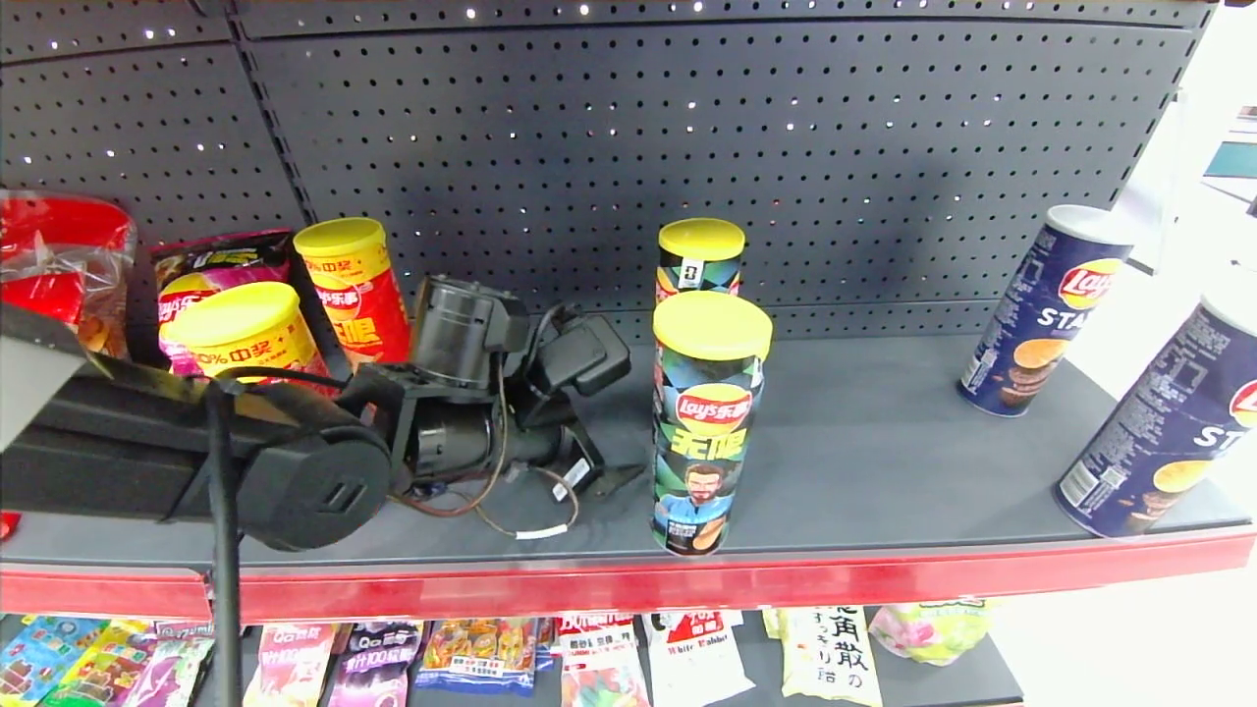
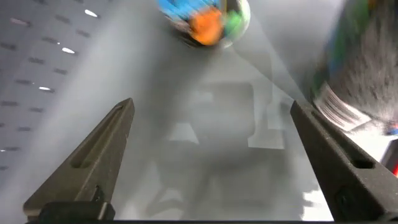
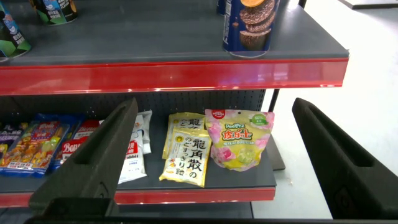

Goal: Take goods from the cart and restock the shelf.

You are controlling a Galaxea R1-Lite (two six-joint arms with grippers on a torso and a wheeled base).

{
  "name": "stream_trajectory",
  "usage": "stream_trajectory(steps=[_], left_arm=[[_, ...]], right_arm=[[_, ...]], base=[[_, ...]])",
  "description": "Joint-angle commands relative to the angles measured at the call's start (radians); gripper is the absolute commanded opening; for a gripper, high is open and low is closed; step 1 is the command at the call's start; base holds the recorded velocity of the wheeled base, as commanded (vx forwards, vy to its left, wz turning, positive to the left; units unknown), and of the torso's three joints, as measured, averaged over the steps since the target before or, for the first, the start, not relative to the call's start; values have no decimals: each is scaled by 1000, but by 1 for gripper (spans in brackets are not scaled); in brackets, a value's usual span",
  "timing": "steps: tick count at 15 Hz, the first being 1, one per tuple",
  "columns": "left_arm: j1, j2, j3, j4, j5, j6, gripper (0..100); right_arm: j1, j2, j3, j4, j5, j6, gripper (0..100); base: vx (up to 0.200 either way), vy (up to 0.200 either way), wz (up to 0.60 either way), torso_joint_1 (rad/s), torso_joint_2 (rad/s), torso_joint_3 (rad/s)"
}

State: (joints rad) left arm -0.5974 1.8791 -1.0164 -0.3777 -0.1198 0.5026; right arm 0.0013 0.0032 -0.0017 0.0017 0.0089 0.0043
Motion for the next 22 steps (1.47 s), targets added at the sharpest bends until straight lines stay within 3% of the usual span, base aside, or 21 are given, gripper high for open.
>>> stream_trajectory(steps=[1, 4, 5, 6, 10, 12, 14, 16, 18, 20, 21, 22], left_arm=[[22, -69, -30, -1, -1, -4, 100], [34, -160, -37, -1, -1, -19, 100], [34, -213, -39, 0, -1, -56, 100], [34, -252, -39, 2, -1, -72, 100], [36, -407, -24, 8, -1, -95, 100], [34, -488, -4, 13, -1, -131, 100], [36, -575, 38, 28, -1, -136, 100], [54, -719, 148, 31, 8, -179, 100], [169, -851, 274, 31, 28, -233, 100], [285, -966, 357, 45, 37, -254, 100], [285, -966, 357, 45, 37, -254, 100], [320, -1089, 360, 171, 111, -337, 100]], right_arm=[[0, 0, 0, 0, 0, 0, 100], [0, 0, 0, 0, 0, 0, 100], [0, 0, 0, 0, 0, -1, 100], [0, 0, 0, 0, 0, -1, 100], [0, 0, 0, 0, 0, 0, 100], [0, 0, 0, 0, 0, 0, 100], [0, 0, 0, 0, 0, 0, 100], [0, 0, 0, 0, 0, -1, 100], [0, 0, 0, 0, 0, 0, 100], [0, 0, 0, 0, 0, -1, 100], [0, 0, 0, 0, 0, -1, 100], [0, 0, 0, 0, 0, 0, 100]], base=[[0, 0, 0, 0, 0, 0], [0, 0, 0, 0, 0, 0], [0, 0, 0, 0, 0, 0], [0, 0, 0, 0, 0, 0], [0, 0, 0, 0, 0, 0], [0, 0, 0, 0, 0, 0], [0, 0, 0, 0, 0, 0], [0, 0, 0, 0, 0, 0], [0, 0, 0, 0, 0, 0], [0, 0, 0, 0, 0, 0], [0, 0, 0, 0, 0, 0], [0, 0, 0, 0, 0, 0]])
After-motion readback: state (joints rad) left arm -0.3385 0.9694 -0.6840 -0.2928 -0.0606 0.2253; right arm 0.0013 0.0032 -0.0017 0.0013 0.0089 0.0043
